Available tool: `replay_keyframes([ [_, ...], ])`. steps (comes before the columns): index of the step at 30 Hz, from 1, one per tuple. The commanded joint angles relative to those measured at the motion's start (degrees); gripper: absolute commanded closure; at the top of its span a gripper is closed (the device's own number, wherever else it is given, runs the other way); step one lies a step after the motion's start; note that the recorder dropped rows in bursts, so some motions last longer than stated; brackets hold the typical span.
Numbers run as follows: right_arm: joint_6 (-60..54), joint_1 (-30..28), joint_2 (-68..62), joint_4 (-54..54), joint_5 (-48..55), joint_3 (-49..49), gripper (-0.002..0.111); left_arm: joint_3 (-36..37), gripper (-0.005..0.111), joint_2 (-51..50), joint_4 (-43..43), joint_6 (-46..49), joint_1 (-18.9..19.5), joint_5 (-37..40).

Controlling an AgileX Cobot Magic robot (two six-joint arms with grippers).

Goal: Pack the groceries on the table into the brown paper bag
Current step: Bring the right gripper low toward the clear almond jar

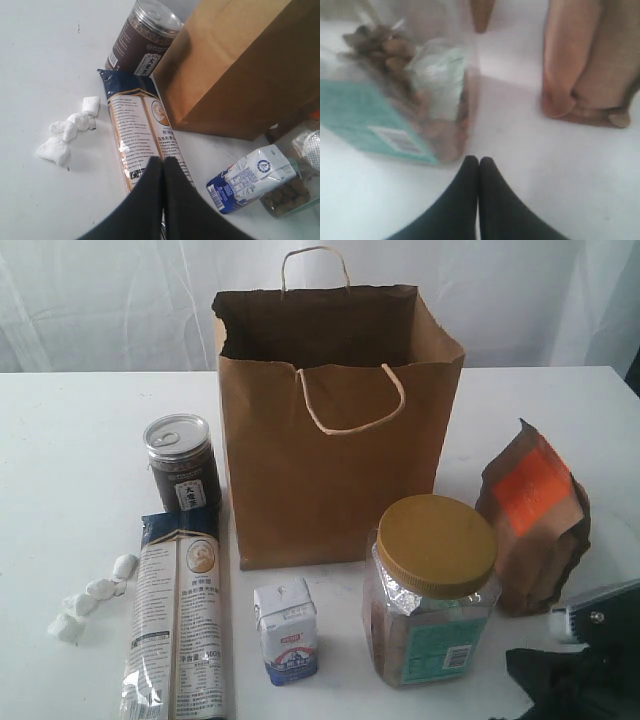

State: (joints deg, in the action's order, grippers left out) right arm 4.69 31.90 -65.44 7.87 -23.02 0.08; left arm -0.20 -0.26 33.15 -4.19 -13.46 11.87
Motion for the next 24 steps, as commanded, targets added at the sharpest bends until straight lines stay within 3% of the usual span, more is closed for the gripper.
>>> replay_keyframes([
  [1, -1.95, 7.98, -0.26, 2.79, 2.83, -0.08, 0.108, 0.2, 0.107, 0.26, 0.62, 0.2, -0.52, 0.23],
  [4, 0.41, 13.0, -0.26, 2.79, 3.23, -0.08, 0.107, 0.2, 0.107, 0.26, 0.62, 0.2, -0.52, 0.23],
  [7, 4.68, 17.33, -0.26, 2.79, 3.13, -0.08, 0.094, 0.2, 0.107, 0.26, 0.62, 0.2, -0.52, 0.23],
  [9, 7.32, 19.19, -0.26, 2.79, 2.68, -0.08, 0.073, 0.2, 0.107, 0.26, 0.62, 0.2, -0.52, 0.23],
  [13, 16.02, 20.66, -0.26, 2.68, -3.89, -0.08, 0.015, 0.2, 0.107, 0.26, 0.62, 0.2, -0.52, 0.23],
  [14, 16.05, 20.66, -0.26, 2.68, -6.67, -0.08, 0.005, 0.2, 0.107, 0.26, 0.62, 0.2, -0.52, 0.23],
  [19, 15.49, 20.66, -0.26, 2.6, -15.0, -0.08, 0.004, 0.2, 0.107, 0.26, 0.62, 0.2, -0.52, 0.23],
  [24, 16.17, 20.66, -0.26, 2.6, -8.18, -0.08, 0.004, 0.2, 0.107, 0.26, 0.62, 0.2, -0.52, 0.23],
])
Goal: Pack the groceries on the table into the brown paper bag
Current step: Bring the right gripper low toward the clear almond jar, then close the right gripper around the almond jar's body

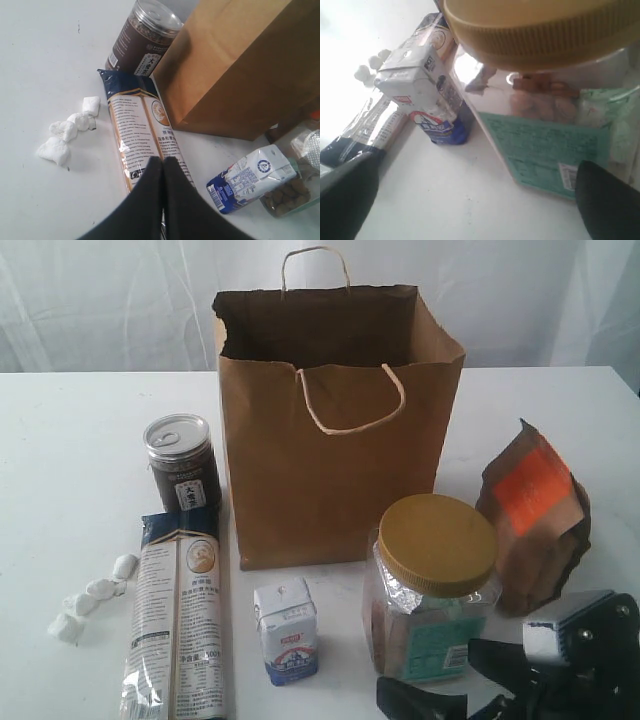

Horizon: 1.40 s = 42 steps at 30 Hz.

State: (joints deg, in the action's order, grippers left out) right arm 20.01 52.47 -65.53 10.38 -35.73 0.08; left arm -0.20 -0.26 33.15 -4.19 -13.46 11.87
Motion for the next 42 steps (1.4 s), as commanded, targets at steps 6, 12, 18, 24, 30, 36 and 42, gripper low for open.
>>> replay_keyframes([
  [6, 0.46, 0.09, -0.17, 0.09, 8.81, -0.08, 0.004, 0.2, 0.107, 0.26, 0.62, 0.2, -0.52, 0.23],
  [12, -14.28, 0.09, -0.52, 4.05, 8.65, 1.22, 0.004, 0.2, 0.107, 0.26, 0.62, 0.2, -0.52, 0.23],
  [18, -36.6, 0.09, -3.51, 15.27, 7.19, 3.05, 0.004, 0.2, 0.107, 0.26, 0.62, 0.2, -0.52, 0.23],
  [24, -36.22, 0.09, -9.57, 18.23, -3.47, 5.0, 0.004, 0.2, 0.107, 0.26, 0.62, 0.2, -0.52, 0.23],
  [30, -32.53, 0.09, -17.91, 19.68, -7.45, 7.41, 0.004, 0.2, 0.107, 0.26, 0.62, 0.2, -0.52, 0.23],
  [36, -21.29, 0.09, -22.05, 19.16, -16.21, 8.8, 0.004, 0.2, 0.107, 0.26, 0.62, 0.2, -0.52, 0.23],
  [42, -21.29, 0.09, -22.05, 23.11, -14.11, 11.16, 0.007, 0.2, 0.107, 0.26, 0.62, 0.2, -0.52, 0.23],
])
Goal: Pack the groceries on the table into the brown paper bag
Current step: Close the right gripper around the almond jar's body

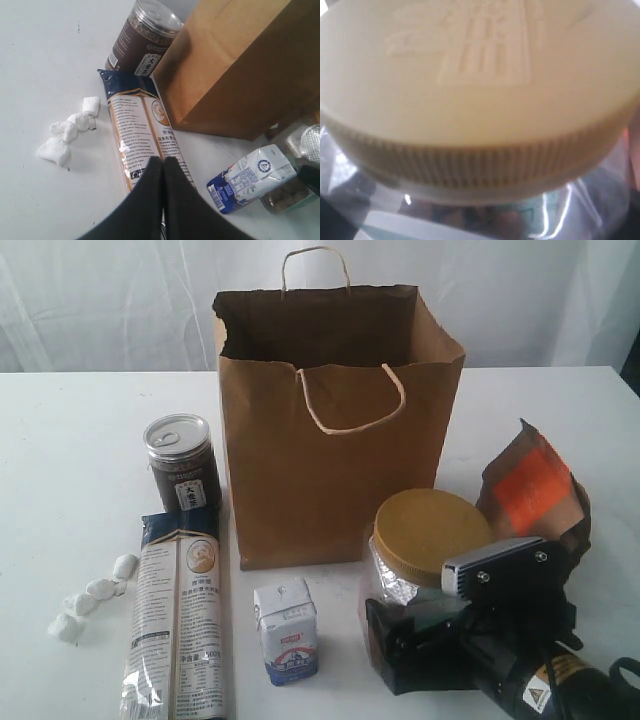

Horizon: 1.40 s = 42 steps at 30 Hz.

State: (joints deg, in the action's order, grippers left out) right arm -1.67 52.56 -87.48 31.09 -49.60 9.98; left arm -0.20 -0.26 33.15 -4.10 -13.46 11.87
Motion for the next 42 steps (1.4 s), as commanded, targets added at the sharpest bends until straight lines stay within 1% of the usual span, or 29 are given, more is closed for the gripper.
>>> replay_keyframes([
  [1, 0.4, 0.0, -0.1, 2.4, 0.01, 1.5, 0.012, 0.2, 0.107, 0.26, 0.62, 0.1, -0.52, 0.23],
  [2, 0.4, 0.0, -0.1, 2.4, 0.43, 1.97, 0.022, 0.2, 0.107, 0.26, 0.62, 0.1, -0.52, 0.23],
  [3, 0.4, 0.0, -0.1, 2.29, 0.76, 2.09, 0.029, 0.2, 0.107, 0.26, 0.62, 0.1, -0.52, 0.23],
  [4, 0.4, 0.0, -0.1, 1.9, 1.23, 2.1, 0.04, 0.2, 0.107, 0.26, 0.62, 0.1, -0.52, 0.23],
  [8, 0.4, 0.0, -0.1, -1.8, 4.7, 2.1, 0.089, 0.2, 0.107, 0.26, 0.62, 0.1, -0.52, 0.23],
  [10, 0.4, 0.0, -0.1, -3.04, 6.95, 2.1, 0.107, 0.2, 0.107, 0.26, 0.62, 0.1, -0.52, 0.23],
  [14, 0.4, 0.0, 0.41, -3.04, 11.07, 2.0, 0.108, 0.2, 0.107, 0.26, 0.62, 0.1, -0.52, 0.23],
  [19, 0.4, 0.0, 4.69, -3.04, 16.14, 2.0, 0.108, 0.2, 0.107, 0.26, 0.62, 0.1, -0.52, 0.23],
  [25, 0.13, 0.0, 8.0, 0.35, 20.9, 2.0, 0.108, 0.2, 0.107, 0.26, 0.62, 0.1, -0.52, 0.23],
  [32, -7.32, 0.0, 8.0, 0.44, 20.83, 2.0, 0.108, 0.2, 0.107, 0.26, 0.62, 0.1, -0.52, 0.23],
  [42, -7.32, 0.0, 9.53, -0.95, 20.33, 2.0, 0.108, 0.2, 0.107, 0.26, 0.62, 0.1, -0.52, 0.23],
])
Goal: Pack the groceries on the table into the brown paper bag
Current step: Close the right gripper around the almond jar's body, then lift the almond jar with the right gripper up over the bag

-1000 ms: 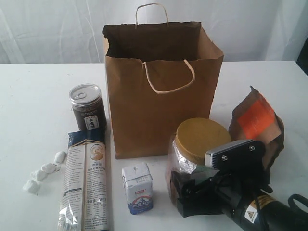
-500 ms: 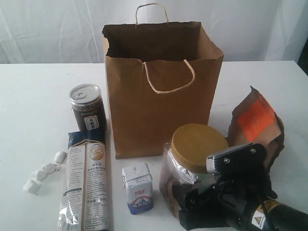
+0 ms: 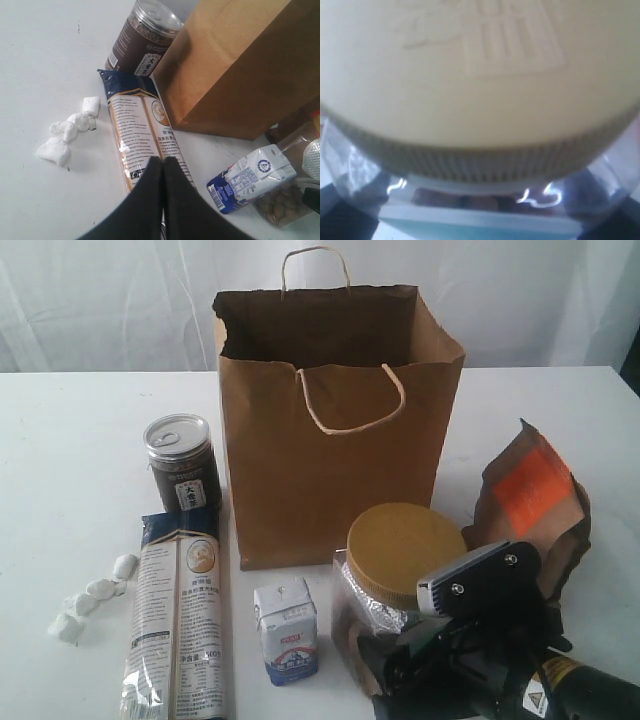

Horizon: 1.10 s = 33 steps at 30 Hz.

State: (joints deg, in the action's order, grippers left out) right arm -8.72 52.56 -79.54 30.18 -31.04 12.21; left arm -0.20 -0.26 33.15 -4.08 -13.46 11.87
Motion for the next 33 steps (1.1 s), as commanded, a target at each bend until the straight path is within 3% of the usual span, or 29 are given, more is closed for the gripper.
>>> replay_keyframes([
  [1, -0.27, 0.0, 2.41, -0.04, 1.77, -0.23, 0.108, 0.2, 0.107, 0.26, 0.62, 0.08, -0.52, 0.23],
  [26, -1.61, 0.0, 13.09, 4.18, 2.37, -2.81, 0.108, 0.2, 0.107, 0.26, 0.62, 0.08, -0.52, 0.23],
  [33, 4.61, 0.0, 18.37, 2.8, 2.29, -2.77, 0.108, 0.2, 0.107, 0.26, 0.62, 0.08, -0.52, 0.23],
])
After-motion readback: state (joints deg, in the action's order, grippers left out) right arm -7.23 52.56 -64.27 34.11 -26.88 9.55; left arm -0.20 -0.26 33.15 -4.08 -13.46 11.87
